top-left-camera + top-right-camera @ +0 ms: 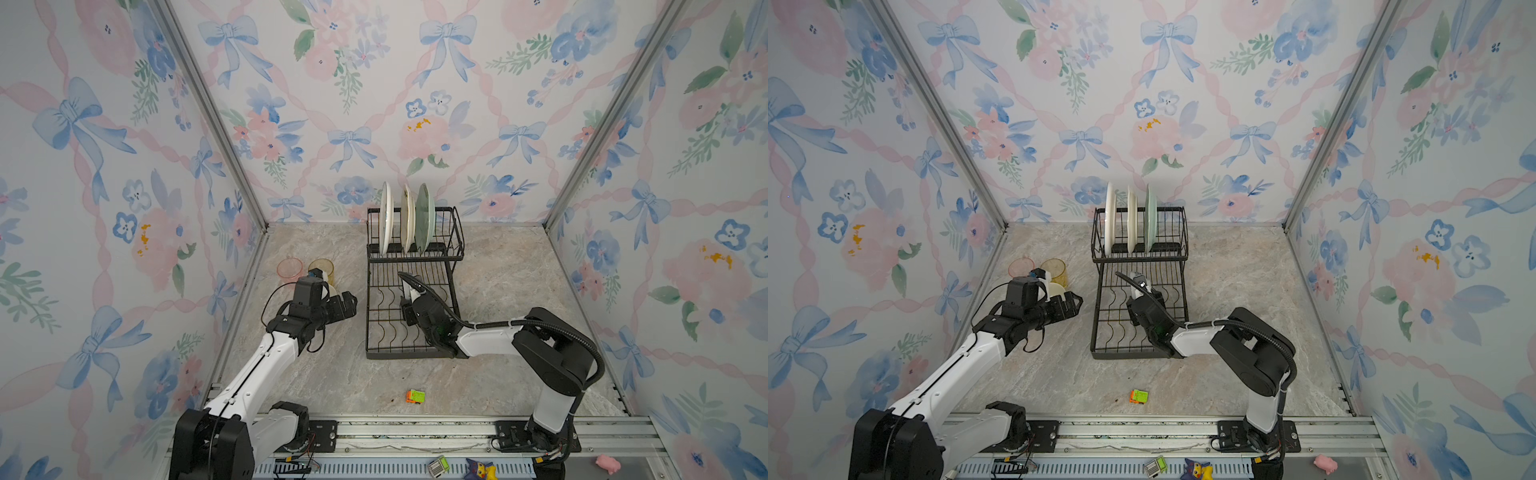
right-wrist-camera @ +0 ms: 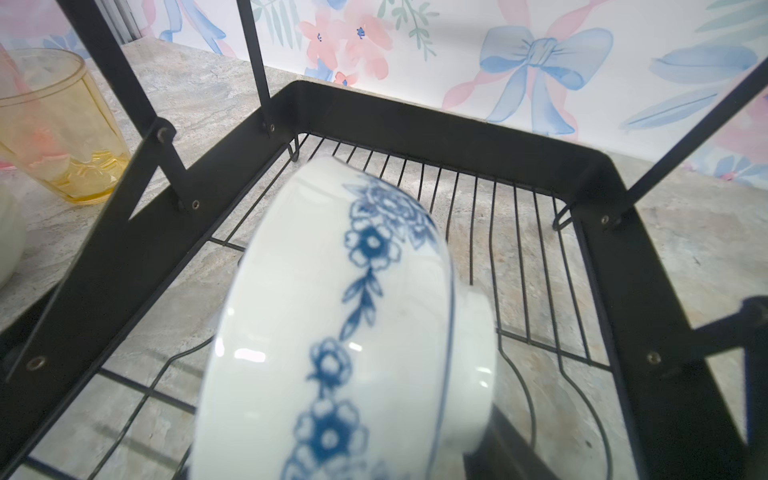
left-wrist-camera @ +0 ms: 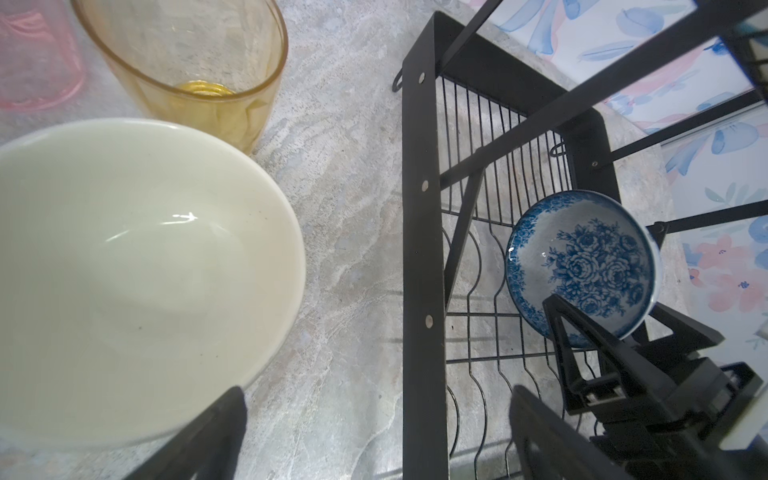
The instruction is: Unload the mixed dishes from the dish rack
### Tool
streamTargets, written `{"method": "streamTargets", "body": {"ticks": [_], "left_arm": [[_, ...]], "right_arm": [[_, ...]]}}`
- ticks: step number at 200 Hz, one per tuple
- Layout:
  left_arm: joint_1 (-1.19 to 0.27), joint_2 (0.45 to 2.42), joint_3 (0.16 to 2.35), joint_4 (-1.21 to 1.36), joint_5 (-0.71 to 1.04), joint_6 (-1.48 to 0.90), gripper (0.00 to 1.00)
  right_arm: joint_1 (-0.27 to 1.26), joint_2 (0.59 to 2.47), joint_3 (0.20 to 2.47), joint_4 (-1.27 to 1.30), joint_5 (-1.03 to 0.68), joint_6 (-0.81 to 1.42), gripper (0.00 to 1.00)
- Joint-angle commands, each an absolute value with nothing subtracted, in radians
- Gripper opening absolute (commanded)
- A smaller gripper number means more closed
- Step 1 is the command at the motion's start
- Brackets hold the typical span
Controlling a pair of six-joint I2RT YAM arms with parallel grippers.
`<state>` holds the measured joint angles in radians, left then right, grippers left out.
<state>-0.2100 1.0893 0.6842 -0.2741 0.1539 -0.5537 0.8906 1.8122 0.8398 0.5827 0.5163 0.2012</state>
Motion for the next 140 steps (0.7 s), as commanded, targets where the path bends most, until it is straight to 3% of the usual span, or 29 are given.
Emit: {"method": "streamTargets", "body": {"ticks": [1, 79, 140], "left_arm": [[-0.216, 1.068, 0.683, -0.268, 0.149, -0.541, 0.98], [-0.227, 0.999, 0.702, -0.267, 0.188, -0.562, 0.98], [-0.289, 0.954, 0.703, -0.228, 0.242, -0.596, 0.95]], "right_arm": [[0.877, 1.735, 0.813, 0.568, 0.46, 0.287, 0.62], [0.793, 1.572, 0.742, 0.549, 0.233, 0.519, 0.62], [0.782, 1.545, 0.753, 0.542, 0.17, 0.593, 0.62]]}}
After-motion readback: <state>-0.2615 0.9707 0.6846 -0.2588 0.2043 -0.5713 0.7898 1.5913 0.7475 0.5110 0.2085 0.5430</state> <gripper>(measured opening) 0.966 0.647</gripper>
